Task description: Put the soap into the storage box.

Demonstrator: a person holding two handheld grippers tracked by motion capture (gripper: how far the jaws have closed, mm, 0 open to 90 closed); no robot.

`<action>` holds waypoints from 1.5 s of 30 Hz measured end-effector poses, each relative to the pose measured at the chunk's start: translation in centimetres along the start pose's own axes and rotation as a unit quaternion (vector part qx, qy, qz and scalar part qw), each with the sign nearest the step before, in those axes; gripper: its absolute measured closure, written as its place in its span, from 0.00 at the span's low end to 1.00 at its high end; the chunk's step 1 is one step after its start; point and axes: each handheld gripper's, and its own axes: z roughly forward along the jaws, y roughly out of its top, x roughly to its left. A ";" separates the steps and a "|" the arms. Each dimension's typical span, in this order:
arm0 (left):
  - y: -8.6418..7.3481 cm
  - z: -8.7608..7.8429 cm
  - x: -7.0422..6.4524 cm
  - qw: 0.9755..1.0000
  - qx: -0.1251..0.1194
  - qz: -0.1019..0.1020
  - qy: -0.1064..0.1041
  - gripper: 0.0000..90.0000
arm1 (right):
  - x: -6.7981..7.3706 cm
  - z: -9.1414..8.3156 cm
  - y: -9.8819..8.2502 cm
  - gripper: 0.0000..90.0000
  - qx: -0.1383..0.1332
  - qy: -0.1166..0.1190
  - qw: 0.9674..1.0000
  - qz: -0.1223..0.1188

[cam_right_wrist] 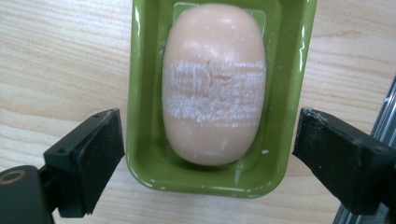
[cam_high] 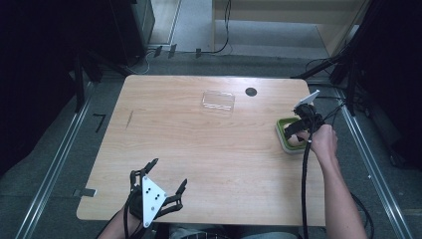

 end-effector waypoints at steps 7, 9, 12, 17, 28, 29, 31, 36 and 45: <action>0.1 0.0 -0.1 1.000 -0.002 0.002 -0.003 0.11 | 1.0 -0.9 -1.1 0.08 -0.007 -0.002 1.000 -0.017; 0.1 0.0 -0.1 1.000 -0.002 0.002 -0.002 0.11 | 1.2 -1.3 -1.5 0.08 -0.010 0.001 1.000 -0.023; 0.1 0.0 -0.1 1.000 -0.002 0.002 -0.002 0.11 | 1.6 -1.9 -2.2 0.08 -0.015 0.003 0.999 -0.028; 0.1 0.0 -0.1 1.000 -0.002 0.002 -0.003 0.11 | 2.1 -2.7 -3.4 0.08 -0.017 0.002 0.999 -0.041; 0.1 0.0 -0.1 1.000 -0.001 0.003 -0.002 0.11 | 3.5 -3.4 -5.5 0.08 -0.004 0.003 0.998 -0.064; 0.1 0.0 -0.1 1.000 -0.001 0.003 -0.002 0.11 | 3.6 -3.5 -5.7 0.08 -0.006 0.004 0.998 -0.068; 0.1 0.0 -0.1 1.000 -0.001 0.004 -0.002 0.11 | 3.8 -3.6 -6.1 0.08 -0.003 0.003 0.997 -0.071; 0.1 0.0 -0.1 1.000 -0.001 0.004 -0.002 0.11 | 4.4 -3.7 -7.1 0.08 0.002 0.002 0.997 -0.080; 0.1 0.0 -0.2 1.000 0.000 0.004 -0.002 0.11 | 5.7 -3.3 -9.6 0.08 0.017 0.003 0.995 -0.103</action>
